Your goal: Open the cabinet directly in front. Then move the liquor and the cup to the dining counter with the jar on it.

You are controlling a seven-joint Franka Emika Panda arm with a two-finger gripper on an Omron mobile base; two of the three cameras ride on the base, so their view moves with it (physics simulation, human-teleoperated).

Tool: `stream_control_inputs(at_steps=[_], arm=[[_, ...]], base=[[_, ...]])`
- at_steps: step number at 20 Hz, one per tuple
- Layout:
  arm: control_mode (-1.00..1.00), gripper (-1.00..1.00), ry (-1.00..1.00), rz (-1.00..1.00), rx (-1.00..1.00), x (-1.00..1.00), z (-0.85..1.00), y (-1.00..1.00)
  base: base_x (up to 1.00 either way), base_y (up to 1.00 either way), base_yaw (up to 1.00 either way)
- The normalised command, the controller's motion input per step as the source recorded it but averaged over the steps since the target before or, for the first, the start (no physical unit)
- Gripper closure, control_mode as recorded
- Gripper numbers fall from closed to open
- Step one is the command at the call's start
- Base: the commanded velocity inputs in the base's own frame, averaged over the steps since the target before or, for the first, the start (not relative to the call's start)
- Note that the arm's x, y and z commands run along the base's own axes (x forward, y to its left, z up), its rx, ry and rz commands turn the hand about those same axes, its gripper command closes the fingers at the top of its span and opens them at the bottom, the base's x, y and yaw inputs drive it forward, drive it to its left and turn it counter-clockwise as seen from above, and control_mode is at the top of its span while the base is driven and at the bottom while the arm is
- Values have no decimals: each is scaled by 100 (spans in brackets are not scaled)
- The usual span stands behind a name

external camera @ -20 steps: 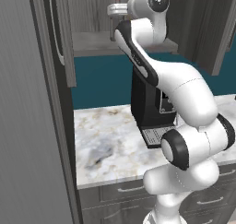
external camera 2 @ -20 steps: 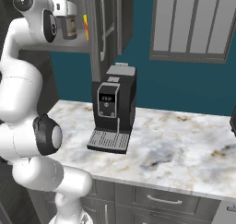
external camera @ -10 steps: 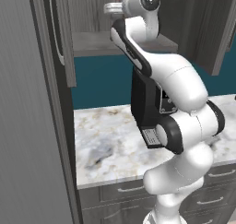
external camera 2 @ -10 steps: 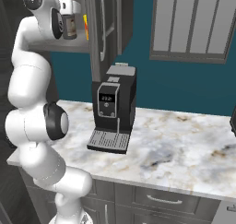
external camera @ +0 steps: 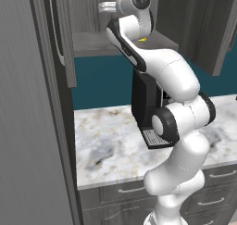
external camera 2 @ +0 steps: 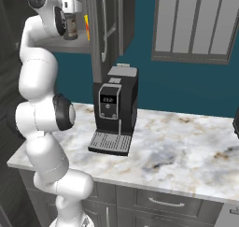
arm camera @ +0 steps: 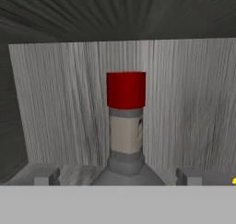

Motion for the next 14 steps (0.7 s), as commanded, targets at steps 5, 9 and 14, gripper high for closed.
stream_control_inputs(at_steps=[5,9,14], arm=[[-100,-100,0,-1,0,22,0,0],[-100,-100,0,0,0,17,0,0],[-100,-100,0,0,0,15,0,0]], base=[[0,0,0],[0,0,0],[0,0,0]])
